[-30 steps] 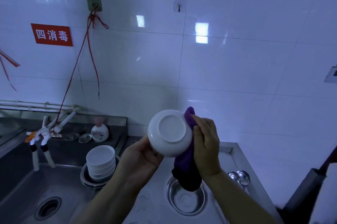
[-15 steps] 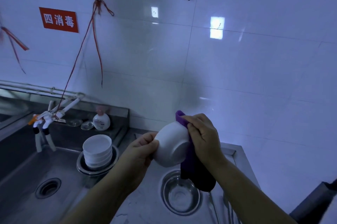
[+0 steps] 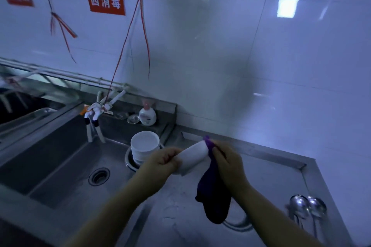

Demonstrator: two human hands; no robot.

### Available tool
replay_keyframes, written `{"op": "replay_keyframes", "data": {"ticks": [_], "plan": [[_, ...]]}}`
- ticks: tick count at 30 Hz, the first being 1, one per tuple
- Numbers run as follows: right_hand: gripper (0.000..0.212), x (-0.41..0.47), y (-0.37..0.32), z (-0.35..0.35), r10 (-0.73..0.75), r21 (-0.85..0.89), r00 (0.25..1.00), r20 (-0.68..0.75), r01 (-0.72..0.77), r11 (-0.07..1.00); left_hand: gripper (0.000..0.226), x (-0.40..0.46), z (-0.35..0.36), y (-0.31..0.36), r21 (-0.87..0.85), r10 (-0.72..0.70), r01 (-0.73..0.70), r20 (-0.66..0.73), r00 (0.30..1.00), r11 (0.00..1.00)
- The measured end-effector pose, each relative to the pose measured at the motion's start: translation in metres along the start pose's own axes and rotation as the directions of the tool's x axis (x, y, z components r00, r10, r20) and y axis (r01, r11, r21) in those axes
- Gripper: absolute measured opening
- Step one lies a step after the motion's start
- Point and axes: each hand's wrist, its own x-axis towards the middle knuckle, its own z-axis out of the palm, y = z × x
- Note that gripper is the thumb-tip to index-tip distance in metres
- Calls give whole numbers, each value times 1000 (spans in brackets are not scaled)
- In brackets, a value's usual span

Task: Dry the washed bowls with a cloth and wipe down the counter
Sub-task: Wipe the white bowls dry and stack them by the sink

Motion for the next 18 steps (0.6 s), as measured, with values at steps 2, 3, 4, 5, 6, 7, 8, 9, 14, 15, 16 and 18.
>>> {"op": "replay_keyframes", "data": {"ticks": [2,3,4,5,6,7,8,9,14,15,16,18], "plan": [[29,-3,9,21,45,-64,999,-4,-45,997,25,12,-27,-19,125,1,6,-54,999,992],[27,-3,11,31,76,-82,997,5,-76,994,22,20,-42,-29,190,5,11,-86,996,982],[25,-2,14,41,103,-94,995,16,-102,990,20,27,-56,-41,245,4,23,-112,994,969],[24,0,15,51,128,-95,992,21,-125,988,19,35,-69,-52,287,0,38,-132,991,957],[25,2,16,59,151,-88,988,24,-148,985,19,43,-82,-63,324,0,48,-145,989,945],[25,4,16,67,171,-80,985,22,-169,982,19,50,-93,-73,367,6,52,-154,988,929],[25,5,16,74,186,-78,982,17,-184,980,17,58,-102,-83,420,22,46,-157,987,906],[24,7,16,80,200,-87,980,8,-199,976,15,65,-110,-93,478,51,29,-153,987,878],[25,3,25,104,306,-103,952,-18,-307,946,19,98,-129,-137,683,155,-107,-8,988,723],[26,0,28,108,326,-100,945,-23,-327,940,18,104,-129,-144,699,151,-133,36,988,703],[26,-4,32,111,344,-101,938,-31,-345,933,16,107,-129,-150,712,162,-169,78,984,681],[26,-9,38,117,392,-111,919,-48,-395,912,8,113,-126,-161,735,212,-246,142,967,632]]}}
